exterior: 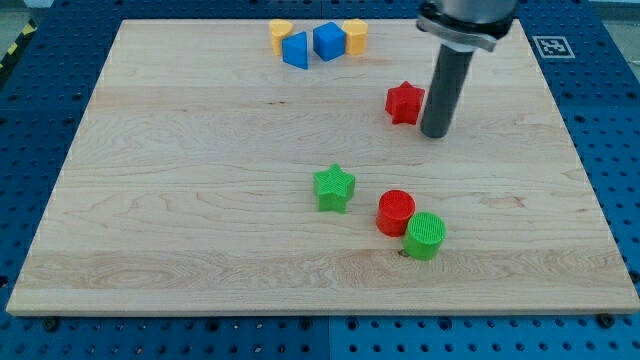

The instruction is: Push the red star into blue blocks

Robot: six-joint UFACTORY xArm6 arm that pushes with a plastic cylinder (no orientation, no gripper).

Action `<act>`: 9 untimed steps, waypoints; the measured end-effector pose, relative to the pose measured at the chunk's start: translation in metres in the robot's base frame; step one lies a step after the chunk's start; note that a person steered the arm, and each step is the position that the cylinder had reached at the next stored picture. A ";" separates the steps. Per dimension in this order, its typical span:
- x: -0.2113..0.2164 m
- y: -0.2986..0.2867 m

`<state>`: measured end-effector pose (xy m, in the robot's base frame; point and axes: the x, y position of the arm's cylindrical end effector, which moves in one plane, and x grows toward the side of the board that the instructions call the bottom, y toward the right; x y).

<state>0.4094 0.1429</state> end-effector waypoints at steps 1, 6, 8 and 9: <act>-0.015 -0.001; -0.052 -0.136; -0.080 -0.154; -0.095 -0.154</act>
<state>0.3143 -0.0110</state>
